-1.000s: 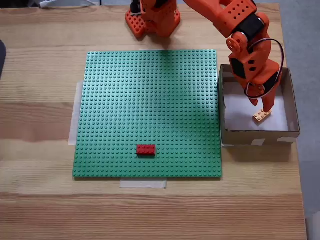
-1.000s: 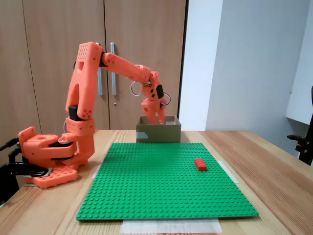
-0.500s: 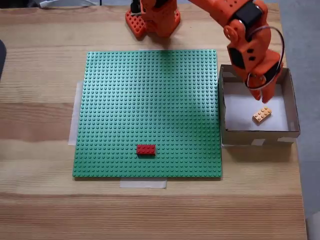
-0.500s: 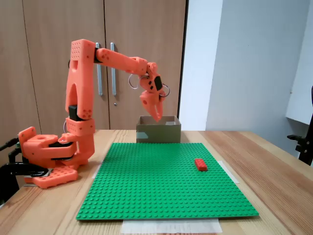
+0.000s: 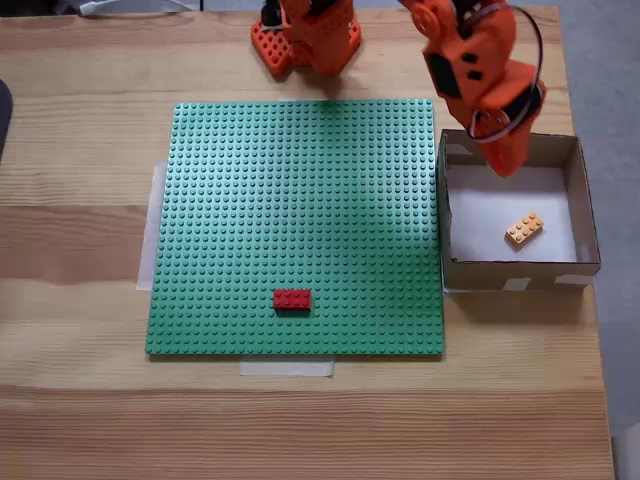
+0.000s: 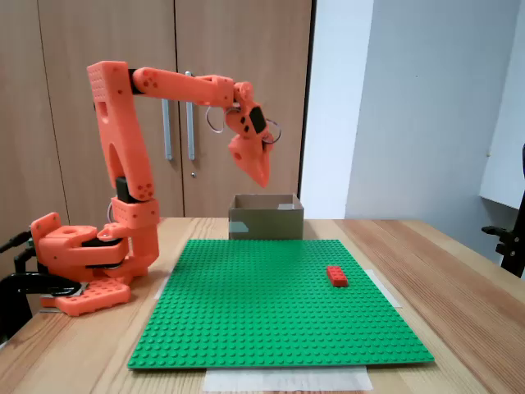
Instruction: Pick the yellow lego block and put it in the box.
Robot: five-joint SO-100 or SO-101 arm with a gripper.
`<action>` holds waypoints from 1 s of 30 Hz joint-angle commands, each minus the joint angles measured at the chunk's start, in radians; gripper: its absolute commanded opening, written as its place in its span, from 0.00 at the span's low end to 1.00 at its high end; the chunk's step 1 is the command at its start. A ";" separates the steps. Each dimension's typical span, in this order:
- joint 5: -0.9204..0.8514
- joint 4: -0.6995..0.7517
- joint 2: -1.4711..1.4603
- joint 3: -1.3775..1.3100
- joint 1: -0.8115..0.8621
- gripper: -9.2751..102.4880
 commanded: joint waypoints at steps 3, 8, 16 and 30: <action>-0.009 0.008 0.112 -0.002 0.069 0.08; -0.006 -0.011 0.161 0.000 0.160 0.07; 0.055 -0.023 0.219 0.020 0.311 0.07; 0.144 -0.149 0.506 0.321 0.541 0.07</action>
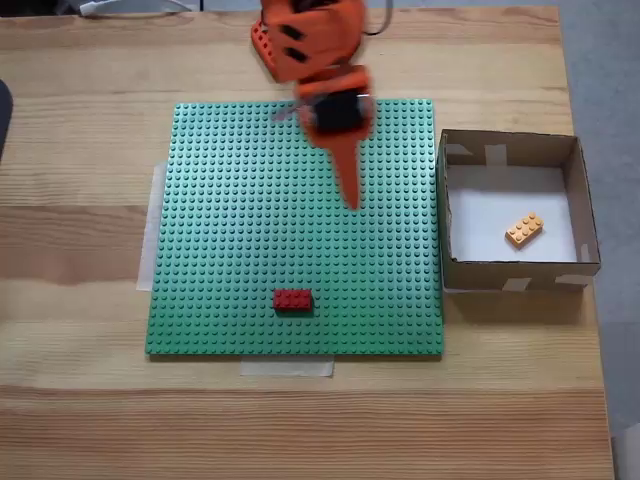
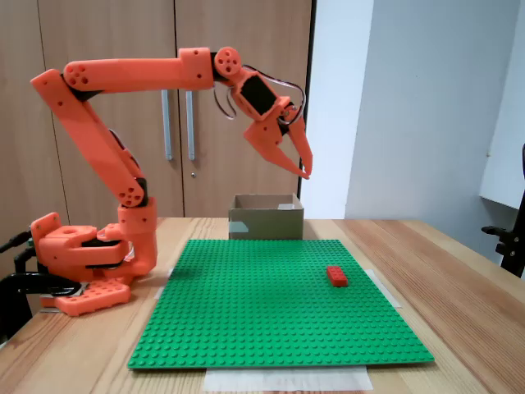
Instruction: Pick the yellow lego block and put it in the box.
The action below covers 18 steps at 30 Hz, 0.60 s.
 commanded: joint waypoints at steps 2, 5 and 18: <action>0.006 -0.029 0.141 0.063 0.032 0.07; 0.003 -0.037 0.219 0.117 0.057 0.07; -0.063 -0.054 0.611 0.468 0.130 0.07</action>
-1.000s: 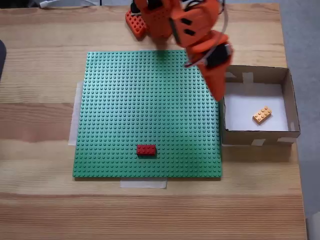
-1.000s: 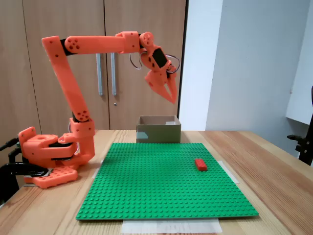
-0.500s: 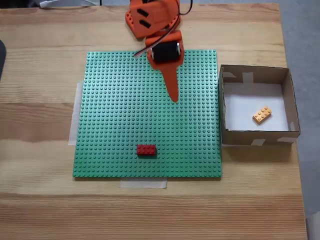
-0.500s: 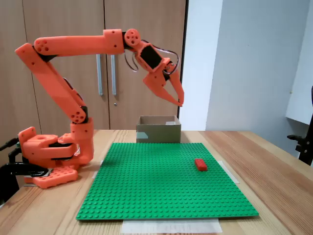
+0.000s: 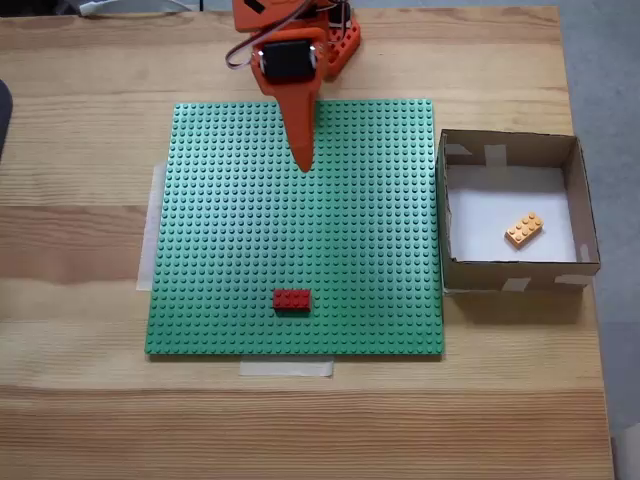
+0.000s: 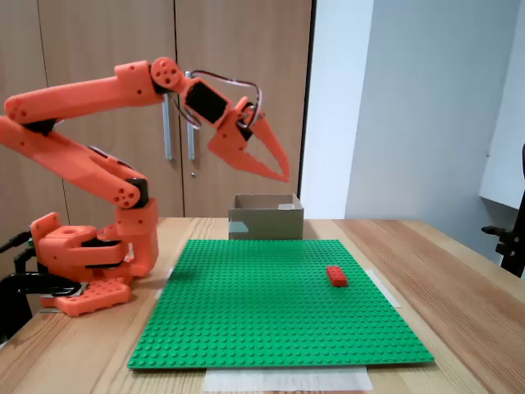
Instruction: Pick the yellow lego block and put it in the box.
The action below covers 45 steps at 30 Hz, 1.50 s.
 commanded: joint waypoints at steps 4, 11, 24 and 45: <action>-0.049 -0.014 0.235 0.195 0.034 0.07; -0.069 0.009 0.400 0.360 0.066 0.07; -0.132 0.069 0.580 0.554 0.103 0.07; -0.181 0.031 0.627 0.724 0.138 0.07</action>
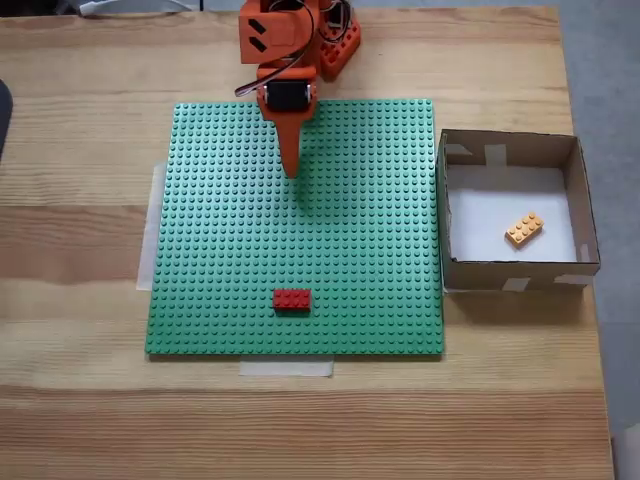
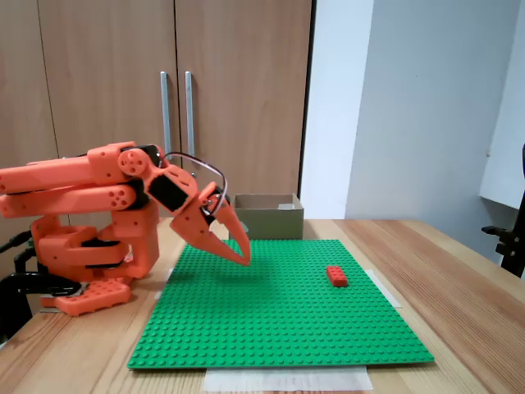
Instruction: Pick the yellow lego block and put it in the box.
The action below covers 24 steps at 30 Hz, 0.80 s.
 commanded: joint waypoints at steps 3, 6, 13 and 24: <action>-0.032 -0.058 0.008 0.037 0.018 0.07; -0.043 -0.071 0.008 0.060 0.025 0.07; -0.034 -0.063 0.008 0.061 0.025 0.07; -0.005 -0.072 0.008 0.064 0.025 0.07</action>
